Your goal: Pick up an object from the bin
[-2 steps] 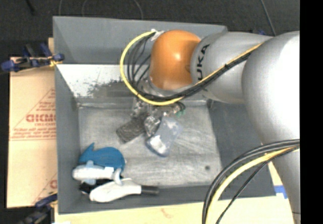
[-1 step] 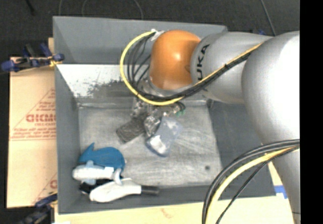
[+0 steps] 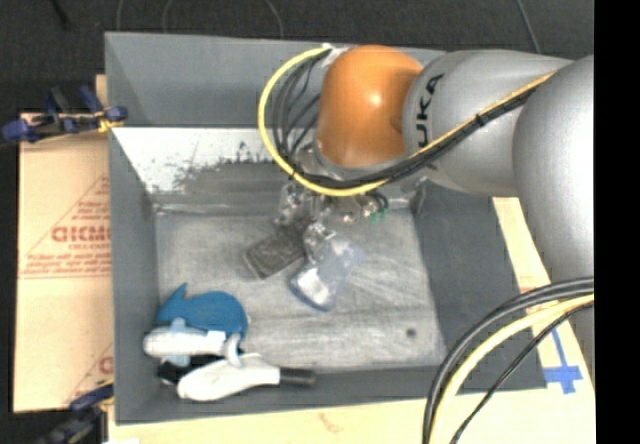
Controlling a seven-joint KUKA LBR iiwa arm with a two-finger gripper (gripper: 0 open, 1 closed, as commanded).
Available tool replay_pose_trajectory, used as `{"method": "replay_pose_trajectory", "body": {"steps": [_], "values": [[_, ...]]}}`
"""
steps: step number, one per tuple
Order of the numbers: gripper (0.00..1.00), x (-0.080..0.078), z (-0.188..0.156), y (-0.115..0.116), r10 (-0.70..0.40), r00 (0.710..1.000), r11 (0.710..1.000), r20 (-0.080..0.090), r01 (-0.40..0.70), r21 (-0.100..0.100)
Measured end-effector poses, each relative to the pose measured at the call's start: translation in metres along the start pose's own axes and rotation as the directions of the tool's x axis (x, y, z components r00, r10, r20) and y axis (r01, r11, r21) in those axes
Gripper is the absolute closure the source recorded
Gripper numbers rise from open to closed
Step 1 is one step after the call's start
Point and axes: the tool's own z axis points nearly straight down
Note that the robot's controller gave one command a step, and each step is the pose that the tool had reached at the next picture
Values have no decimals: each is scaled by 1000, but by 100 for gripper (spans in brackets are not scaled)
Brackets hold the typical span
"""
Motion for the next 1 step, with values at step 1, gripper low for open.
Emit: {"method": "replay_pose_trajectory", "body": {"steps": [1], "values": [[100, 7, -33, -14, 3, 1000, 1000, 4, -3, 4]]}}
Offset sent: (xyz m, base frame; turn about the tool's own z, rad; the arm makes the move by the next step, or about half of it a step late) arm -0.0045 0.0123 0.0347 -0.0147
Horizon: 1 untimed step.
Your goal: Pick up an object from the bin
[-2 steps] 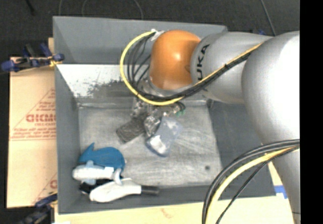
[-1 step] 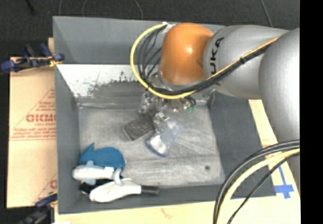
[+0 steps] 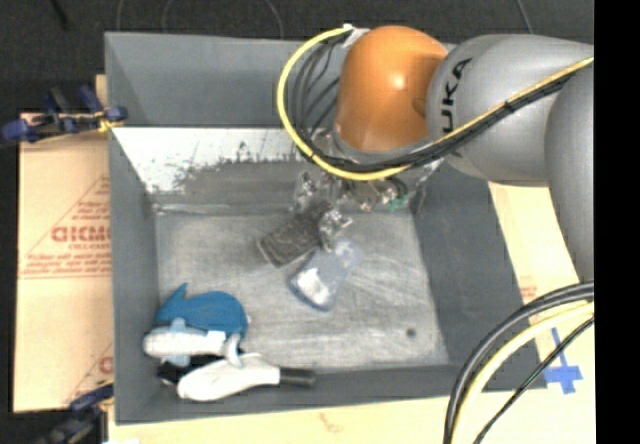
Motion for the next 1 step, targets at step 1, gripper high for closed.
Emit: {"method": "replay_pose_trajectory", "body": {"steps": [1], "values": [[100, -6, -5, 15, -11, 1000, 1000, 0, 11, -1]]}}
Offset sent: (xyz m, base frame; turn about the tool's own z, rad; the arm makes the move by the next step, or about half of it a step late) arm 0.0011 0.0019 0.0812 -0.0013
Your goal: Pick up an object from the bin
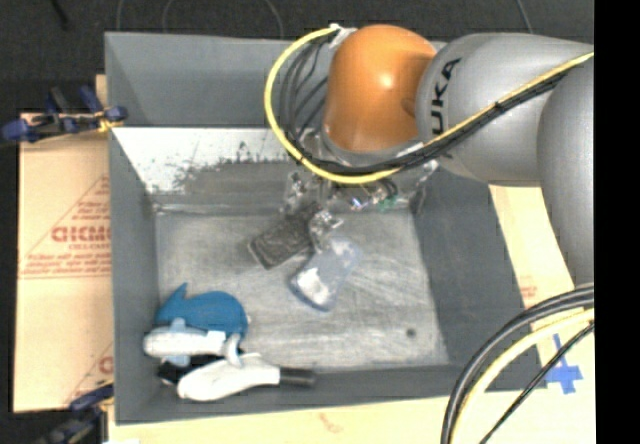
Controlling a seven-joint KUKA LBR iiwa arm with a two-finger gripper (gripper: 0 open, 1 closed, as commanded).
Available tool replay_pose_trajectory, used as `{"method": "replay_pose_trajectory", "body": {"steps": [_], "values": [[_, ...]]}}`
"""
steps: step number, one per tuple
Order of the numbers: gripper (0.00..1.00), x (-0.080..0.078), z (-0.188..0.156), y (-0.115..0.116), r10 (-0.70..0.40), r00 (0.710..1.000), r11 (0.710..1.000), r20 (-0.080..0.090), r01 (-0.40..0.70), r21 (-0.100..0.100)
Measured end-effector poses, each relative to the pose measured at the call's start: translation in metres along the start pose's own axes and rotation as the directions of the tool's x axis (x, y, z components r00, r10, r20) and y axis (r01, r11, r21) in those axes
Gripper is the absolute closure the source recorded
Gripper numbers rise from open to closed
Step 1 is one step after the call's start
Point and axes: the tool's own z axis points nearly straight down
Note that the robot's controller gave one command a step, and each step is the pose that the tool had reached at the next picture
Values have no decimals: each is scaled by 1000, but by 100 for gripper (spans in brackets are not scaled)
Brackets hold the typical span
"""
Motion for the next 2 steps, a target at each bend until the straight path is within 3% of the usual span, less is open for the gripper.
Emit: {"method": "replay_pose_trajectory", "body": {"steps": [1, 2], "values": [[100, 3, -51, -8, 7, 1000, 1000, -6, -7, -4], [100, -5, -7, 10, -12, 1000, 1000, 1, 12, -4]]}}
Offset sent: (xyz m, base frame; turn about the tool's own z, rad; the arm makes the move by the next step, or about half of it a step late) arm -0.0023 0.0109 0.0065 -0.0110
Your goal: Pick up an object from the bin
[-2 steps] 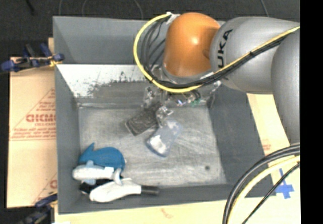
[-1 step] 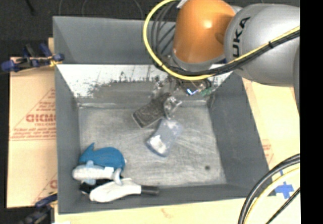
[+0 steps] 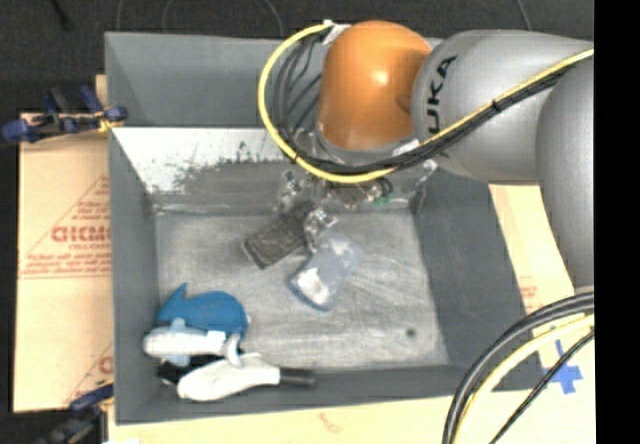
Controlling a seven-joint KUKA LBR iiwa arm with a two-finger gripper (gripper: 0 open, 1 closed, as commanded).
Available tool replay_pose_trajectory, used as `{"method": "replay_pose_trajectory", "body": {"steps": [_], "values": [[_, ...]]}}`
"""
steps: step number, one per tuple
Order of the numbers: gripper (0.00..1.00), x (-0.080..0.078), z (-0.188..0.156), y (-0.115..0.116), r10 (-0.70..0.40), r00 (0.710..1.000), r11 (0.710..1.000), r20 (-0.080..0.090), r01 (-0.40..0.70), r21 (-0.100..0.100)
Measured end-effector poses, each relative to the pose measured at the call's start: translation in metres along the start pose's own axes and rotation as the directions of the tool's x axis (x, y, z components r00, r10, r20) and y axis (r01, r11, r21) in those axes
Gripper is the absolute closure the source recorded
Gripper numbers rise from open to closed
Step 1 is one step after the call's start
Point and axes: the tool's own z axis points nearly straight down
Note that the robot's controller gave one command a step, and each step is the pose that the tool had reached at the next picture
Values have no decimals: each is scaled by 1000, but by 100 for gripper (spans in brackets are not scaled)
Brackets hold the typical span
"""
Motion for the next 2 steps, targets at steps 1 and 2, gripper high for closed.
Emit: {"method": "replay_pose_trajectory", "body": {"steps": [1, 2], "values": [[100, 0, 0, 0, 1, 1000, 1000, 1, -1, 0], [100, 0, -42, 3, 0, 1000, 1000, -8, 0, -1]]}}
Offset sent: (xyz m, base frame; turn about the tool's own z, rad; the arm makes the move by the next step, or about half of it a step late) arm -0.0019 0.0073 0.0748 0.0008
